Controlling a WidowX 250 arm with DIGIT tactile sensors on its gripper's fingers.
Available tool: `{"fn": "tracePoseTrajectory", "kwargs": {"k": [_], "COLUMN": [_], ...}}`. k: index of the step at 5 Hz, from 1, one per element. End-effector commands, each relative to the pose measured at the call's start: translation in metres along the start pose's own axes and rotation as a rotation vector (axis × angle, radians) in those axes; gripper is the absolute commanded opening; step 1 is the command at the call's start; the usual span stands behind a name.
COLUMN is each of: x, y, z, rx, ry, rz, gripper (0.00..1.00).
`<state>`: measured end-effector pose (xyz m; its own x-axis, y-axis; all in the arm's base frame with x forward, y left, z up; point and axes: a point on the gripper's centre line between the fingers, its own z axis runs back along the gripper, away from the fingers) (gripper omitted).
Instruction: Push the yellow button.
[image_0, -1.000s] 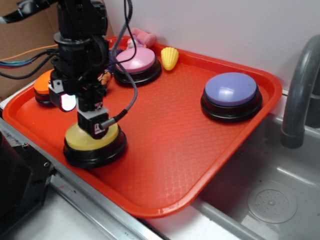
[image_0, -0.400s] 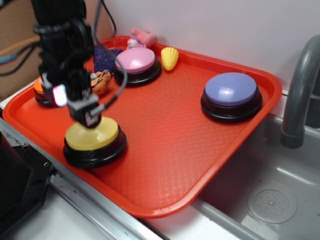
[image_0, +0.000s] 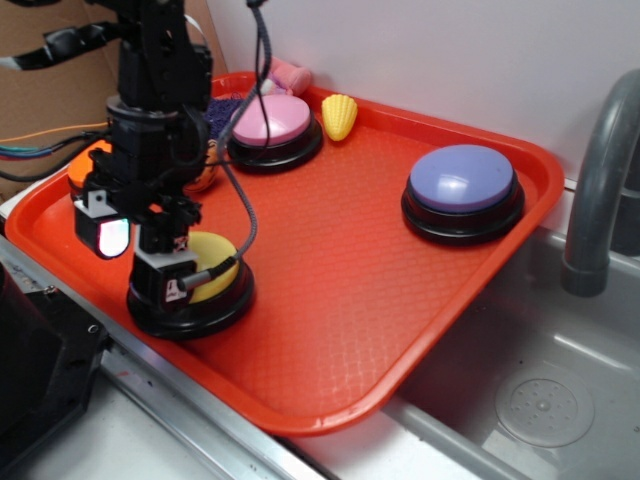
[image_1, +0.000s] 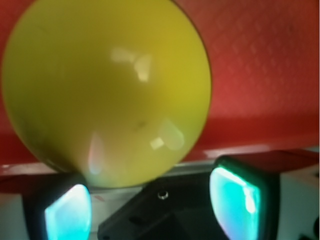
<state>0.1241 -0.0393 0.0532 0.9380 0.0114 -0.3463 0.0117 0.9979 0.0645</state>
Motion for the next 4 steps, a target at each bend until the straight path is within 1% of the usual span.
{"fn": "tracePoseTrajectory", "kwargs": {"k": [1,2,4], "x": [0.009,0.011,0.011], "y": [0.002,0.004,0.004], "z": [0.027,0.058,0.058], "rx": [0.023,0.018,0.018], "ry": [-0.181,-0.295,-0.295], "rz": [-0.057,-0.121,-0.121], "gripper": [1.0,1.0,1.0]}}
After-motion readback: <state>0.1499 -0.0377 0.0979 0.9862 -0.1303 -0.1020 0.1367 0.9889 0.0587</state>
